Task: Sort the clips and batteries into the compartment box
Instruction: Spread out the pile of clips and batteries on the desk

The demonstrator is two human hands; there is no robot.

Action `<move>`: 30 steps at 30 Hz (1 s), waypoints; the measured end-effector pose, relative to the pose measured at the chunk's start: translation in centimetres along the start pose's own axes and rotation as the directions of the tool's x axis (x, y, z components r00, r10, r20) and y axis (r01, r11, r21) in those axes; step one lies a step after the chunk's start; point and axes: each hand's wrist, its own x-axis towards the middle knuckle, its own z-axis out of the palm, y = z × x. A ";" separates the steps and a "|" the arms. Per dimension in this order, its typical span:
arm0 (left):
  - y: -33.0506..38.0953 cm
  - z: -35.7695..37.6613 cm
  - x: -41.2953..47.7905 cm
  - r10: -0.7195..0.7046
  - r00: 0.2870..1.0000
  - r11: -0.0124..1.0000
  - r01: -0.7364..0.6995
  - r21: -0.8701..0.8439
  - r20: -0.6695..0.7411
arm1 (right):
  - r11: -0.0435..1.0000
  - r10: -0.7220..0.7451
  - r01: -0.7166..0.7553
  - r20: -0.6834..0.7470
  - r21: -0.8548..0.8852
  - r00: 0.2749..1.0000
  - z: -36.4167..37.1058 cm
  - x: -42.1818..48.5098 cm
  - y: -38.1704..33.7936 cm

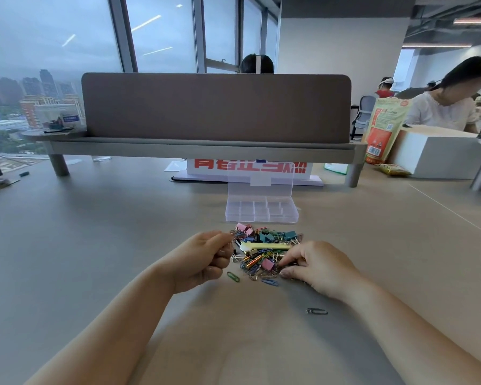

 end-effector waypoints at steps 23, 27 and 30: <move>0.1 -0.2 0.4 -0.028 0.992 0.999 0.026 -0.024 -0.122 | 0.994 -0.017 0.018 0.015 -0.111 1.000 0.1 -0.1 -0.8; -0.2 -0.7 0.4 0.243 0.964 0.724 -0.104 0.681 -0.111 | 1.000 0.008 -0.009 0.047 0.022 0.999 -0.7 -0.2 0.1; -0.3 -1.4 -0.1 0.281 0.959 0.550 -0.202 0.811 0.049 | 0.991 0.015 -0.028 0.096 0.129 0.995 -0.6 -0.1 0.3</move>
